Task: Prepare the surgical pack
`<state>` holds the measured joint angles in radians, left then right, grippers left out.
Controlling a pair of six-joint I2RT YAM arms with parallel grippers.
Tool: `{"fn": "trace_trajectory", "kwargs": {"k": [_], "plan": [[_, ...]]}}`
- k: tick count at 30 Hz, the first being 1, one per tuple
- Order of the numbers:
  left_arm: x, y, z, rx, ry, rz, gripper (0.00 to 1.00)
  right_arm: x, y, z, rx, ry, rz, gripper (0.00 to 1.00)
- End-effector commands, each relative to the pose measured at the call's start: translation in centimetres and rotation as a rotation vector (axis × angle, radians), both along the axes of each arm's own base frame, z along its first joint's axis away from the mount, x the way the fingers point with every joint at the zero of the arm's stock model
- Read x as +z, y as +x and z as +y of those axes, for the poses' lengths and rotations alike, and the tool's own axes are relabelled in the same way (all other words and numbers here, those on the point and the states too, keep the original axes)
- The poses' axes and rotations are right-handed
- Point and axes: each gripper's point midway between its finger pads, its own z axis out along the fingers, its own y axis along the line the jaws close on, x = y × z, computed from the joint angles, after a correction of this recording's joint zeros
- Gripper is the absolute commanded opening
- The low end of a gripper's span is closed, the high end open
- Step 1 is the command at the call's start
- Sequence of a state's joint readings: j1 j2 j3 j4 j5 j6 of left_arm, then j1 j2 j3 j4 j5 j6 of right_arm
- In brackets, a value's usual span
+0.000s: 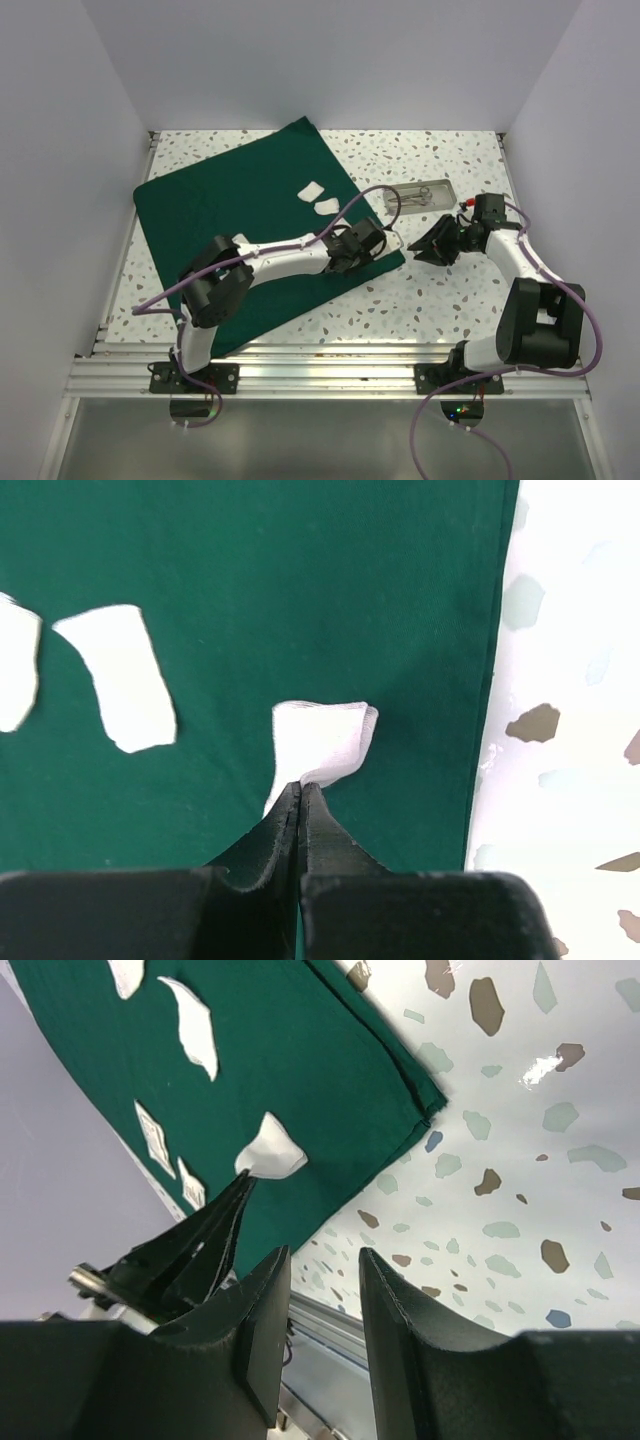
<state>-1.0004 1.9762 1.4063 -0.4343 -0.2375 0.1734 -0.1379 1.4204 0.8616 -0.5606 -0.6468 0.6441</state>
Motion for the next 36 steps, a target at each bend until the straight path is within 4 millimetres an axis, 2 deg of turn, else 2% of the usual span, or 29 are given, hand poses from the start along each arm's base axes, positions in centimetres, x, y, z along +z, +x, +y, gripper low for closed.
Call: {"fn": "trace_trajectory", "kwargs": {"k": [1, 3, 6, 10, 11, 15, 16, 26, 36], "plan": [[5.7, 1.9, -0.9, 0.049, -0.102, -0.082, 0.0, 0.7, 0.5, 0.4, 0.01, 0.03, -0.025, 0.38], [7.3, 3.5, -0.6, 0.085, -0.114, -0.117, 0.0, 0.7, 0.6, 0.4, 0.009, 0.036, -0.024, 0.38], [8.4, 5.7, 0.2, 0.12, -0.107, -0.16, 0.0, 0.5, 0.4, 0.5, 0.01, 0.039, -0.016, 0.38], [9.6, 9.7, 1.0, 0.177, -0.125, -0.21, 0.0, 0.1, 0.1, 0.6, 0.014, 0.041, -0.001, 0.38], [9.8, 10.7, 1.7, 0.198, -0.128, -0.218, 0.0, 0.1, 0.0, 0.7, 0.016, 0.041, 0.001, 0.38], [9.8, 13.3, 2.1, 0.194, -0.112, -0.261, 0.0, -0.2, -0.3, 0.7, 0.025, 0.037, 0.017, 0.37], [8.8, 13.8, 2.2, 0.197, -0.104, -0.251, 0.0, -0.3, -0.3, 0.8, 0.028, 0.034, 0.021, 0.37], [4.9, 15.4, 1.8, 0.214, -0.085, -0.241, 0.0, -1.0, -0.3, 0.8, 0.041, 0.031, 0.054, 0.38], [3.5, 14.1, 2.2, 0.21, -0.087, -0.194, 0.0, -1.5, 0.0, 0.8, 0.042, 0.036, 0.063, 0.37]]}}
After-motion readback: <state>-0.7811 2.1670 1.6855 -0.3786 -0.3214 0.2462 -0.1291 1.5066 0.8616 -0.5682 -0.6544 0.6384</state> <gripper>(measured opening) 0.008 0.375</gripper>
